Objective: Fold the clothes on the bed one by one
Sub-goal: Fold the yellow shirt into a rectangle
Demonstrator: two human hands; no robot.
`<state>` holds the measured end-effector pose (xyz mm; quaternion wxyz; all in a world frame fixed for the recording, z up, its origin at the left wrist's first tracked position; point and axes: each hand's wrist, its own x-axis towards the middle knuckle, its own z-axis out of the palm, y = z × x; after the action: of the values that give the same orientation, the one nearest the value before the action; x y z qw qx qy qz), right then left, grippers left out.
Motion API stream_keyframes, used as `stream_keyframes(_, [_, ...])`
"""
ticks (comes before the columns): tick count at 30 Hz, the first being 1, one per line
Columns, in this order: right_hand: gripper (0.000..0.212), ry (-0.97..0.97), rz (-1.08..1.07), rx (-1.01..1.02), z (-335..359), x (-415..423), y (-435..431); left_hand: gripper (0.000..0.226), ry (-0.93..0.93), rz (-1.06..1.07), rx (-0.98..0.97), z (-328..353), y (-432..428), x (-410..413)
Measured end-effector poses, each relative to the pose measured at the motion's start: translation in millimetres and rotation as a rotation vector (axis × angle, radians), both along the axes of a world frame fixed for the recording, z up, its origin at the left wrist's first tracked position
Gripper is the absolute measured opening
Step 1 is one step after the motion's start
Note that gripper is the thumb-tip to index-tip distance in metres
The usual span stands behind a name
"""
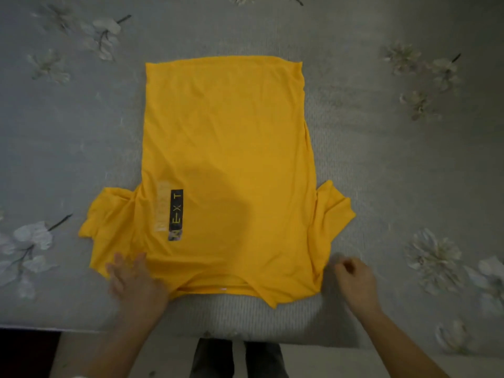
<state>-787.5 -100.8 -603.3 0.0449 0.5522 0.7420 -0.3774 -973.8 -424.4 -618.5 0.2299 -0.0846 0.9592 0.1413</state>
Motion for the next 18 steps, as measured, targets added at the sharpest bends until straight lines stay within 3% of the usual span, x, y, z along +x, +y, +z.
stream_keyframes(2, [0.017,0.086,-0.179,-0.038,-9.0,-24.7,20.2,0.062,0.108,-0.238,0.133,-5.3,45.8,22.6])
stream_keyframes(4, [0.033,0.13,-0.311,-0.092,-21.5,-49.6,40.7,0.057,0.151,-0.444,0.236,-15.1,88.3,45.7])
stream_keyframes(6, [0.035,0.142,-0.347,-0.087,-33.7,-65.9,55.0,0.056,0.149,-0.623,0.285,-26.7,125.8,69.4])
stream_keyframes(9, [0.023,0.165,-0.31,-0.035,-44.0,-70.2,65.5,0.063,0.125,-0.847,0.271,-39.9,167.1,95.3])
stream_keyframes(13, [0.028,0.337,-0.624,0.014,-41.2,-33.7,82.0,0.064,0.177,-1.089,0.175,-50.1,190.6,114.9])
stream_keyframes(15, [0.021,0.378,-0.764,-0.075,-36.2,-16.6,89.7,0.065,0.182,-1.177,0.129,-53.6,195.4,122.6])
stream_keyframes(18, [0.031,0.455,-0.743,-0.188,-27.0,-13.5,93.4,0.065,0.179,-1.233,0.059,-51.8,202.9,128.8])
